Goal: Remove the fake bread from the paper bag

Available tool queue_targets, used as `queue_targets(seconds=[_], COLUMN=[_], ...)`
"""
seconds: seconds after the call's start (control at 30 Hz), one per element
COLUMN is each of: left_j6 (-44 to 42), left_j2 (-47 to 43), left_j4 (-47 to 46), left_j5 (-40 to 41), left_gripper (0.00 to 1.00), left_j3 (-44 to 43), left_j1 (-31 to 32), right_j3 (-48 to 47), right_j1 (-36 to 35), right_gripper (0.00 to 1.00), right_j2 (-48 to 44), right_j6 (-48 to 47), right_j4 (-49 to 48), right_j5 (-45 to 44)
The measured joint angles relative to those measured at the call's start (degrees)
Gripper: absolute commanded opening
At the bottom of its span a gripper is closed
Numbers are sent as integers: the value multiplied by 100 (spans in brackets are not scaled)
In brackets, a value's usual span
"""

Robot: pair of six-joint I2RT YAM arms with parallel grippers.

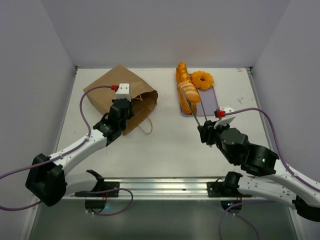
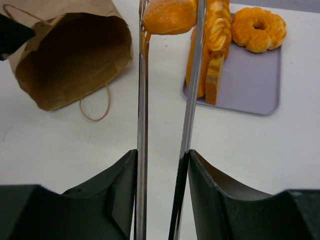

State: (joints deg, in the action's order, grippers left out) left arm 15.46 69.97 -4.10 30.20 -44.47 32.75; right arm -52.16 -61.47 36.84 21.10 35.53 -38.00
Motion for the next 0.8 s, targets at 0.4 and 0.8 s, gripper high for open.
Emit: queue_targets(seconds=[0.4, 0.8], left_j6=[129, -332], left_j2=[-592, -1307], left_j4=[339, 2], left_j5=[-422, -1176], left_gripper=[0, 0], left_j3=[0, 699], left_j1=[0, 0], right_j3=[225, 1091], right_j1=[1617, 3021], right_gripper=[0, 0], right_j2=[1019, 1574], right_j6=[-317, 162], right_j4=[-1303, -3067], right_j5=[555, 1672])
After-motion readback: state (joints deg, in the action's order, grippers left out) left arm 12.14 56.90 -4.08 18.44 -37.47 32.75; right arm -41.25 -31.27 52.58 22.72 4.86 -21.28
